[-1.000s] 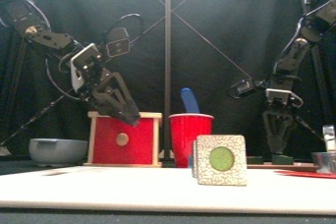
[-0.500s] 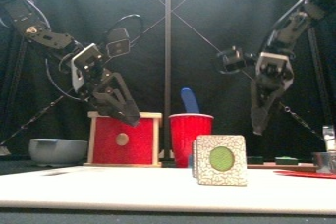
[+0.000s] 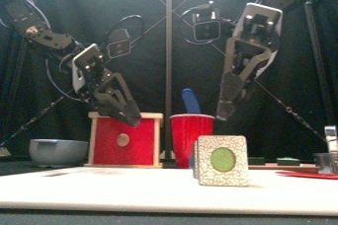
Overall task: Place sushi on board then cut the sushi with the knife then place the pieces on the plate
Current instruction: Place the 4 sushi pieces on the plate
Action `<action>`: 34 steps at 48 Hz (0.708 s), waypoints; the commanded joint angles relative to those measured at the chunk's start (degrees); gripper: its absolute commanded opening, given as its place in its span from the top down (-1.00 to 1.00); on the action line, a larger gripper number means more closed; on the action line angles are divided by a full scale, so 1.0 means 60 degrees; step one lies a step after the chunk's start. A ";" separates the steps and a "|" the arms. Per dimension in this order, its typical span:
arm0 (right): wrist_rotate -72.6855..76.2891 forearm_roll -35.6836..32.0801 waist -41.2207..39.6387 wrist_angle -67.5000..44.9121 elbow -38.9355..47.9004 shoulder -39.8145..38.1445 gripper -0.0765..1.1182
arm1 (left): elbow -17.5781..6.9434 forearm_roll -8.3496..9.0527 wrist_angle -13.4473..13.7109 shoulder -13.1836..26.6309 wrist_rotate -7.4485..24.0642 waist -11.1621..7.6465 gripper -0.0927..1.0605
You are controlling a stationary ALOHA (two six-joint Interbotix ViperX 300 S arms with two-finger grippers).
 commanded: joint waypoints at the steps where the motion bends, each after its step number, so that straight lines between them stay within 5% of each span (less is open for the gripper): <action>1: -0.0029 -0.0015 0.0205 -0.0073 -0.0542 0.0234 -0.72 | -0.0103 -0.0015 -0.0044 -0.0073 0.0029 0.0029 -0.45; 28: 0.0000 0.0381 0.0469 -0.0088 -0.1187 0.1787 -0.70 | -0.0044 -0.0015 -0.0044 -0.0073 0.0029 0.0044 -0.44; 34: -0.0015 0.0308 0.0469 -0.0205 -0.1289 0.2021 -0.57 | -0.0015 -0.0015 -0.0044 -0.0073 0.0029 0.0044 -0.44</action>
